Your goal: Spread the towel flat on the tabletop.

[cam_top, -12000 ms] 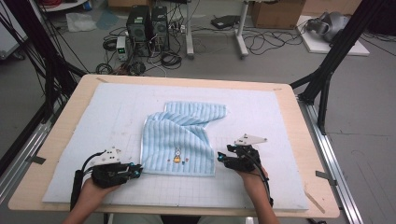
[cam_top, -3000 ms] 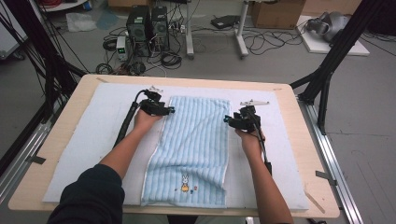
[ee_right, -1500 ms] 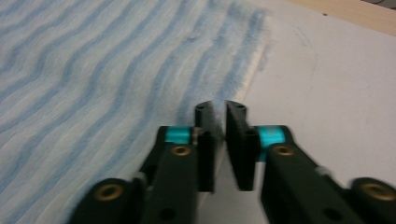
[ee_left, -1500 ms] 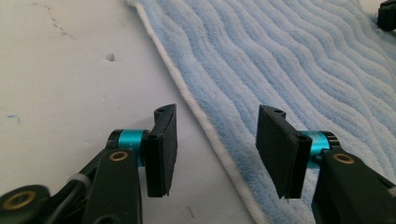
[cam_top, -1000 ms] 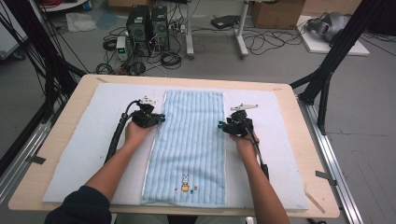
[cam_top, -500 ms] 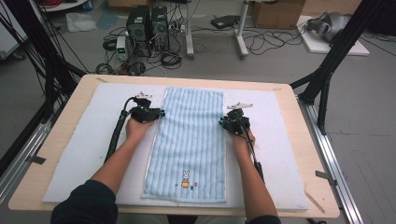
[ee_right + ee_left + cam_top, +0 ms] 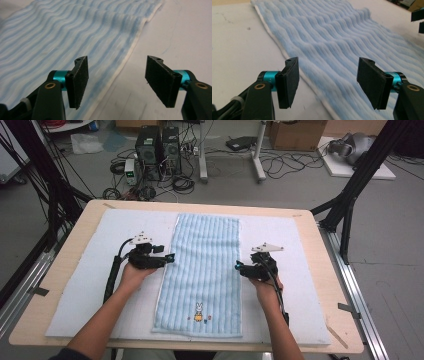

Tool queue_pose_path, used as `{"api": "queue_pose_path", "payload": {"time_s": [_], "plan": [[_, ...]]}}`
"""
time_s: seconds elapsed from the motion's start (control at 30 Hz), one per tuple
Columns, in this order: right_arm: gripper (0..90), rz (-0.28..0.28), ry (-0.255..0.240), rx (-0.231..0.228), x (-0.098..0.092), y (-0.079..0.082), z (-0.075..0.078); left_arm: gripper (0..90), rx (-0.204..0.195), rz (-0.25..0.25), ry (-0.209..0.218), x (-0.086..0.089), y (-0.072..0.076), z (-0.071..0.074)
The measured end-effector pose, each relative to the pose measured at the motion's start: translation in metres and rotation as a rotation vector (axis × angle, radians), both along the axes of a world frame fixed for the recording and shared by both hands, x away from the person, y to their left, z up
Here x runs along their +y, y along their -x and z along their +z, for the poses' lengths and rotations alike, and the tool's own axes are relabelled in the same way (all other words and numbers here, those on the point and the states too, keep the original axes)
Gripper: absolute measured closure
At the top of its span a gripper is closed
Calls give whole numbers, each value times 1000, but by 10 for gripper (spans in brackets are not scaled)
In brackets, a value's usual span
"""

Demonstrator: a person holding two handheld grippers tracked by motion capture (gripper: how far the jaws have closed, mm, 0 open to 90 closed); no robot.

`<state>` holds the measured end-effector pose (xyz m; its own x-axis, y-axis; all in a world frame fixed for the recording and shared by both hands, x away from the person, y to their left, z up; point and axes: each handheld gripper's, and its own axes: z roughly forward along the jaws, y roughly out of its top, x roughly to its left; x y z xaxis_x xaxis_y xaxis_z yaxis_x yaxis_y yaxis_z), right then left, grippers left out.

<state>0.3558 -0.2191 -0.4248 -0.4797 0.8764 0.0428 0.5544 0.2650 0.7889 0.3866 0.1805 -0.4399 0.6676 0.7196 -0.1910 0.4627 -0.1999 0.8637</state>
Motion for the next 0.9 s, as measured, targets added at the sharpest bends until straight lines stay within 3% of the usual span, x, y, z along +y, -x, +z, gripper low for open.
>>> {"api": "queue_pose_path", "payload": {"time_s": [0.13, 0.23, 0.3, 0.37, 0.43, 0.53, 0.57, 0.6, 0.63, 0.67, 0.7, 0.8, 0.87, 0.9], "plan": [[515, 42, -5, 8, -1, 28, -3, 402, -7, -2, 10, 9, 26, -1], [622, 60, -32, 19, -1, 47, -9, 450, 10, -16, 8, 15, 42, -5], [645, 82, -61, 37, 0, 57, -13, 490, 21, -30, 6, 16, 51, -8], [640, 96, -51, 54, 6, 64, -18, 537, 36, -36, -11, 15, 56, -11], [643, 96, 21, 64, 15, 66, -24, 561, 50, -42, -18, 9, 57, -9], [729, 67, 30, 64, 19, 64, -23, 560, 69, -58, -66, -5, 56, -10], [749, 65, 39, 61, 20, 63, -23, 561, 78, -69, -102, -13, 57, -12], [780, 59, 48, 60, 22, 63, -22, 575, 46, -74, -160, -20, 59, -11], [810, 54, 57, 61, 24, 62, -22, 644, 13, -50, -213, -25, 61, -10], [829, 49, 68, 57, 25, 61, -22, 750, 1, -27, -227, -27, 60, -10], [841, 43, 77, 51, 26, 60, -22, 858, -3, -12, -238, -27, 58, -10], [847, 2, 123, 20, 30, 57, -22, 872, -15, 58, -256, -30, 52, -10], [814, -16, 125, 14, 31, 55, -23, 861, -4, 72, -236, -30, 50, -11], [776, -22, 125, 10, 30, 55, -23, 812, 0, 66, -221, -29, 50, -11]]}}
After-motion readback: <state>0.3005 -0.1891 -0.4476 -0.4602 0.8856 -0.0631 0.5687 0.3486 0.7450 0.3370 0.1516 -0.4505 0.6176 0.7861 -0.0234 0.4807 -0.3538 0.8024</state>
